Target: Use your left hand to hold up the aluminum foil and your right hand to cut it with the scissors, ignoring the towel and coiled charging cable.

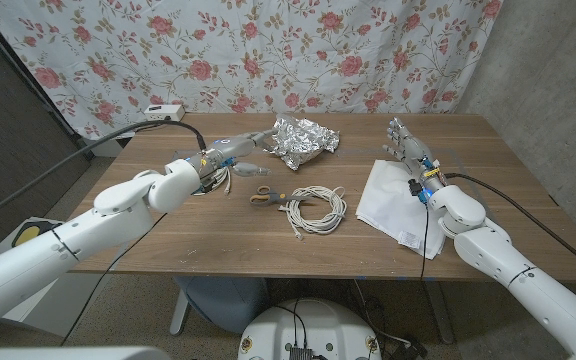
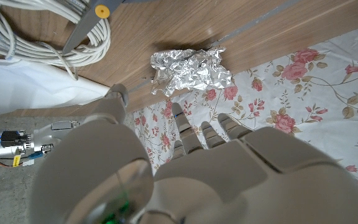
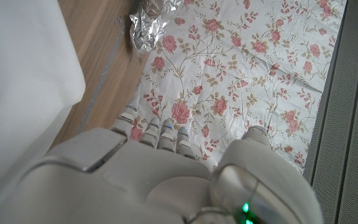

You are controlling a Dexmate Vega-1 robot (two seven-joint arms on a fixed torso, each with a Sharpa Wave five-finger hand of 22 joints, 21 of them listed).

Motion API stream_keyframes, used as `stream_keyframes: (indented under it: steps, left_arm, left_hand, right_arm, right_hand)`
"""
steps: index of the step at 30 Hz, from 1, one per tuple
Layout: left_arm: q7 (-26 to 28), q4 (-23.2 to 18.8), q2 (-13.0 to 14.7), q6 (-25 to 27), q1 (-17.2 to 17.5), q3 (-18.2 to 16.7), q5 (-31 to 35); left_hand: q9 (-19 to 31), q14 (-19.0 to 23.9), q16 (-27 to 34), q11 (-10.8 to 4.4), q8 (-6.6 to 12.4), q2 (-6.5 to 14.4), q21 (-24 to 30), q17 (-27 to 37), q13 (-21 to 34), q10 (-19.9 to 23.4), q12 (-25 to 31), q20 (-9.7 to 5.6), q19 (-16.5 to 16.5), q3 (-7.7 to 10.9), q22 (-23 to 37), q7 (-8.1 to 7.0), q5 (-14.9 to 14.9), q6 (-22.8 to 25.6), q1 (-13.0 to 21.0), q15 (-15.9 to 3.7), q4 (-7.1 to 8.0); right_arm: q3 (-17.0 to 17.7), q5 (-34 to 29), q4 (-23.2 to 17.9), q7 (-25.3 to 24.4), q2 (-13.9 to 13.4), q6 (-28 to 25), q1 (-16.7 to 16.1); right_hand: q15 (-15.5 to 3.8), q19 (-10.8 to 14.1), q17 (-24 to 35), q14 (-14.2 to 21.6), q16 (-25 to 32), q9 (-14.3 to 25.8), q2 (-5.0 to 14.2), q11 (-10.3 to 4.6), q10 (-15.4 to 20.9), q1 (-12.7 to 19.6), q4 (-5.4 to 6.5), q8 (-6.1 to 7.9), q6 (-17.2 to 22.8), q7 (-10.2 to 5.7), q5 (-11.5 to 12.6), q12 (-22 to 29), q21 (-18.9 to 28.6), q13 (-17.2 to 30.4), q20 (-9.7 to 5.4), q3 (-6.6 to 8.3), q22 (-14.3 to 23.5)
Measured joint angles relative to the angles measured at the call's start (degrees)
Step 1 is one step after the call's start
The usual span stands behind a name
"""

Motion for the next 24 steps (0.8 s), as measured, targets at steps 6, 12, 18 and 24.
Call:
stream_keyframes:
  steps: [6, 12, 18, 24]
  left_arm:
    - [-0.3, -0.6, -0.1, 0.8, -0.1, 0.4, 2.5]
    - [-0.6, -1.0, -0.4, 1.6, -0.1, 0.9, 4.7]
    - [-0.6, -1.3, -1.0, 2.3, -0.1, 1.5, 7.0]
    - [-0.7, -1.3, -1.4, 2.6, -0.3, 2.0, 8.7]
  left_hand:
    - [0.0, -0.1, 0.0, 0.00, 0.00, 0.0, 0.0, -0.1, 0.3, 0.0, 0.0, 0.00, 0.0, 0.00, 0.0, 0.00, -0.1, 0.0, 0.0, 0.08, 0.00]
    - [0.0, 0.1, 0.0, 0.00, 0.21, 0.0, 0.0, -0.1, 0.3, 0.0, -0.2, 0.00, 0.0, -0.18, 0.0, 0.00, -0.2, 0.0, 0.0, 0.29, 0.18]
    - [0.1, 1.3, 0.0, -0.52, 2.54, 0.0, 0.0, -0.1, 0.8, 1.6, -0.2, 0.23, 0.2, -0.40, 0.0, -0.60, -0.2, 3.9, 0.0, -0.08, 0.40]
    - [0.1, 1.4, 0.0, -0.72, 3.34, 0.0, 0.0, -0.1, 1.1, 1.8, -0.2, 0.23, 0.2, -0.88, 0.0, -1.05, -0.2, 8.0, 0.0, -0.13, 0.39]
  right_arm:
    - [0.2, 0.3, -0.1, 0.0, 0.0, 0.0, -0.3]
    - [0.4, 0.4, -0.1, 0.0, -0.1, 0.1, -0.5]
    - [0.5, 0.6, -0.1, 0.0, -0.1, 0.1, -0.6]
    - [0.5, 0.7, -0.1, 0.0, -0.1, 0.2, -0.7]
  right_hand:
    - [0.00, 0.0, 0.0, 0.0, 0.0, 0.0, 0.00, 0.00, 0.0, 0.0, 0.01, 0.00, 0.0, 0.00, 0.0, 0.0, 0.0, 0.0, 0.00, -0.01, 0.0]
    - [0.00, -0.1, 0.0, 0.0, 0.0, 0.0, 0.31, 0.00, 0.0, 0.3, -0.22, 0.00, 0.0, 0.00, 0.0, 0.0, 0.0, 0.0, -0.11, 0.22, 0.0]
    - [0.00, -0.1, 0.0, 0.0, 0.0, 0.0, 0.30, 0.00, 0.0, 0.3, -0.22, 0.00, 0.0, 0.00, -0.2, 0.0, 0.0, 0.0, -0.11, 0.22, 0.0]
    - [0.00, -0.1, 0.0, 0.0, 0.0, 0.0, 0.53, 0.00, 0.0, 0.5, -0.46, 0.00, 0.0, 0.00, -0.2, 0.0, 0.0, 0.0, -0.11, 0.46, 0.0]
